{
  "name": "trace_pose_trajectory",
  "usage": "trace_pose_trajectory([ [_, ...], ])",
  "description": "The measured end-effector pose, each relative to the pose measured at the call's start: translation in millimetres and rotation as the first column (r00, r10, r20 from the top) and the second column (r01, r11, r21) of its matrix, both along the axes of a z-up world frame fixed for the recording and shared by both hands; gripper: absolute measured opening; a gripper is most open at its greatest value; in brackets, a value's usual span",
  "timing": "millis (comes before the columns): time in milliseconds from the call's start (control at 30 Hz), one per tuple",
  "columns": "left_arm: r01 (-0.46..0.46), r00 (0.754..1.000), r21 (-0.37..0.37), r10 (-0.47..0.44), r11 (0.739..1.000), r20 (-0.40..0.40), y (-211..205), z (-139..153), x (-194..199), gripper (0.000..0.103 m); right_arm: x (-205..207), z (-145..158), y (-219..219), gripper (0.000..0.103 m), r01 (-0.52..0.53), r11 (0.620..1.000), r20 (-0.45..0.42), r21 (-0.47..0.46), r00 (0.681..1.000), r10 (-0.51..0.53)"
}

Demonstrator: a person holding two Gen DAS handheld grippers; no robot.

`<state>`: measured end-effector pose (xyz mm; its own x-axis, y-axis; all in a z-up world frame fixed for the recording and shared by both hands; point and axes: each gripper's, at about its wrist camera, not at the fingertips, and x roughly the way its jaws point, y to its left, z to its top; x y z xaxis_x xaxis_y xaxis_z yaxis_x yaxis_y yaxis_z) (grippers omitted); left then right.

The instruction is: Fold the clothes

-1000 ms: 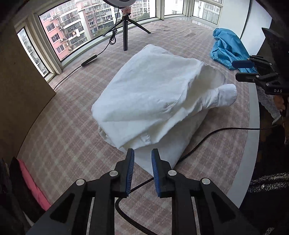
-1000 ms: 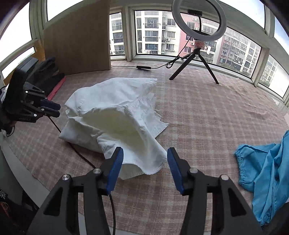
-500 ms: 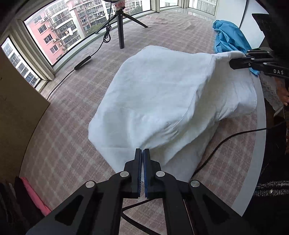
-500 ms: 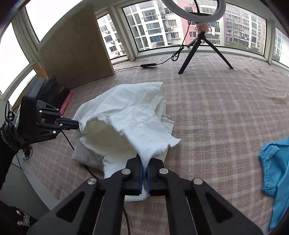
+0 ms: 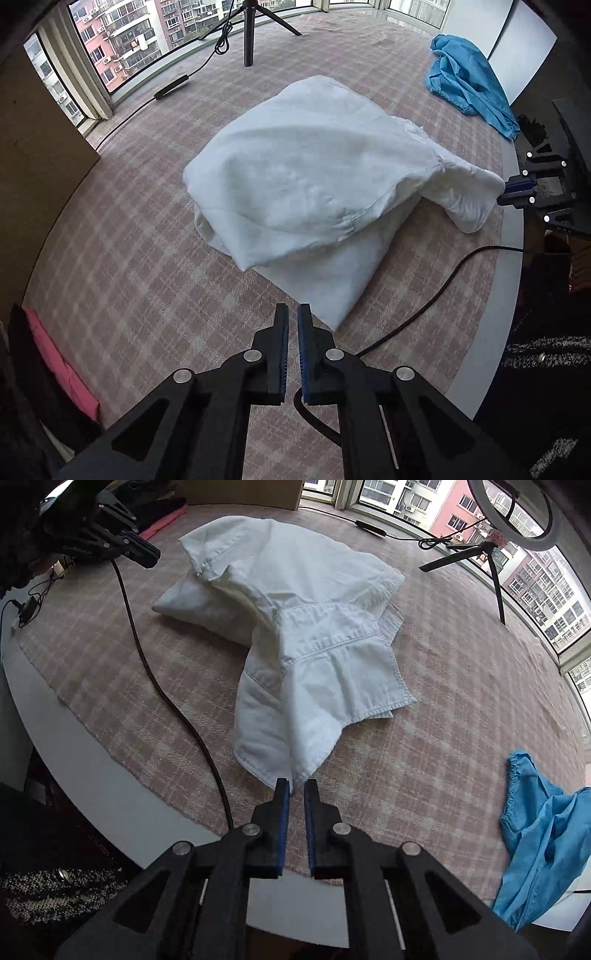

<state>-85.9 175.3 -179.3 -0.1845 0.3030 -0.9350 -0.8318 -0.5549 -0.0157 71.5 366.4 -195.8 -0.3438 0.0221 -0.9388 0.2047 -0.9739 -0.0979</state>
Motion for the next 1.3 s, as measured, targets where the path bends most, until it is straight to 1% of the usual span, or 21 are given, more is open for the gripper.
trace_pose_trajectory([
  [67, -0.022, 0.999, 0.084, 0.025, 0.996, -0.028, 3.9, 24.9, -6.6, 0.015, -5.4, 36.8, 17.2, 0.014, 0.057, 0.997, -0.082, -0.059, 0.995, -0.061],
  [100, -0.046, 0.998, 0.122, 0.051, 0.991, -0.035, 9.3, 32.2, -14.7, 0.023, -15.2, 54.1, 23.4, 0.018, 0.082, 0.993, -0.138, -0.084, 0.986, -0.093],
  [133, -0.068, 0.997, 0.151, 0.074, 0.986, -0.034, 14.1, 35.2, -21.9, 0.03, -26.5, 69.9, 28.0, 0.03, 0.101, 0.989, -0.193, -0.11, 0.974, -0.121],
  [167, -0.086, 0.996, 0.149, 0.089, 0.985, -0.01, 17.0, 24.4, -26.5, 0.032, -43.7, 80.6, 26.5, 0.047, 0.102, 0.986, -0.248, -0.133, 0.96, -0.133],
  [233, -0.121, 0.992, 0.143, 0.117, 0.982, 0.039, 22.7, 2.6, -35.7, 0.032, -81.1, 84.3, 20.2, 0.057, 0.092, 0.979, -0.311, -0.184, 0.939, -0.147],
  [267, -0.139, 0.989, 0.14, 0.131, 0.98, 0.063, 25.5, -8.3, -40.3, 0.032, -100.9, 80.4, 15.9, 0.057, 0.084, 0.974, -0.327, -0.21, 0.933, -0.151],
  [300, -0.156, 0.986, 0.137, 0.145, 0.978, 0.087, 28.4, -19.2, -44.9, 0.032, -120.3, 73.4, 11.7, 0.057, 0.075, 0.969, -0.328, -0.236, 0.932, -0.152],
  [333, -0.173, 0.981, 0.133, 0.159, 0.976, 0.111, 31.3, -30.1, -49.5, 0.032, -138.3, 54.7, 7.8, 0.057, 0.065, 0.964, -0.276, -0.26, 0.951, -0.138],
  [367, -0.19, 0.976, 0.128, 0.173, 0.973, 0.135, 34.1, -41.0, -54.1, 0.032, -154.9, 34.4, 3.5, 0.051, 0.055, 0.961, -0.221, -0.269, 0.968, -0.117],
  [400, -0.207, 0.969, 0.123, 0.187, 0.971, 0.159, 37.0, -51.9, -58.7, 0.03, -164.3, 8.9, -0.7, 0.041, 0.044, 0.976, -0.147, -0.215, 0.986, -0.077],
  [433, -0.224, 0.963, 0.118, 0.201, 0.967, 0.183, 39.9, -62.8, -63.3, 0.029, -168.2, -15.9, 1.0, 0.015, 0.045, 0.992, -0.064, -0.12, 0.997, -0.053],
  [467, -0.231, 0.959, 0.116, 0.205, 0.966, 0.197, 41.3, -71.1, -64.7, 0.029, -170.3, -36.0, 5.7, 0.0, 0.044, 0.998, 0.006, -0.054, 0.999, -0.044],
  [533, -0.222, 0.964, 0.131, 0.197, 0.966, 0.18, 41.4, -70.7, -63.3, 0.03, -162.1, -38.7, 36.7, 0.0, 0.1, 0.986, 0.036, -0.135, 0.995, -0.096],
  [633, -0.251, 0.96, 0.151, 0.225, 0.956, 0.17, 48.2, -69.9, -76.8, 0.03, -158.7, 4.6, 66.9, 0.005, 0.18, 0.959, -0.044, -0.221, 0.98, -0.194],
  [800, -0.296, 0.95, 0.184, 0.27, 0.937, 0.153, 59.5, -68.5, -99.3, 0.032, -195.7, 40.5, 56.7, 0.005, 0.119, 0.954, -0.142, -0.275, 0.976, -0.163],
  [933, -0.331, 0.941, 0.211, 0.307, 0.92, 0.141, 68.6, -67.5, -117.3, 0.032, -251.2, -11.9, 48.2, 0.005, 0.116, 0.952, -0.027, -0.283, 0.991, -0.129],
  [967, -0.34, 0.939, 0.218, 0.316, 0.915, 0.138, 70.8, -67.2, -121.8, 0.031, -259.7, -29.1, 50.2, 0.0, 0.122, 0.962, -0.004, -0.245, 0.992, -0.127],
  [1033, -0.357, 0.933, 0.231, 0.334, 0.905, 0.132, 75.4, -66.7, -130.8, 0.026, -264.3, -44.3, 62.8, 0.0, 0.135, 0.961, 0.006, -0.243, 0.991, -0.137],
  [1133, -0.4, 0.916, 0.229, 0.381, 0.887, 0.127, 64.3, -53.7, -130.5, 0.025, -247.4, -15.6, 76.2, 0.001, 0.18, 0.952, -0.04, -0.247, 0.98, -0.195],
  [1200, -0.424, 0.906, 0.225, 0.414, 0.877, 0.094, 52.9, -35.9, -115.4, 0.025, -232.1, 7.0, 81.5, 0.007, 0.194, 0.95, -0.082, -0.245, 0.972, -0.219],
  [1300, -0.401, 0.916, 0.281, 0.386, 0.872, 0.11, 44.9, -21.0, -82.3, 0.033, -200.2, 25.6, 73.6, 0.009, 0.135, 0.925, -0.091, -0.354, 0.98, -0.178],
])
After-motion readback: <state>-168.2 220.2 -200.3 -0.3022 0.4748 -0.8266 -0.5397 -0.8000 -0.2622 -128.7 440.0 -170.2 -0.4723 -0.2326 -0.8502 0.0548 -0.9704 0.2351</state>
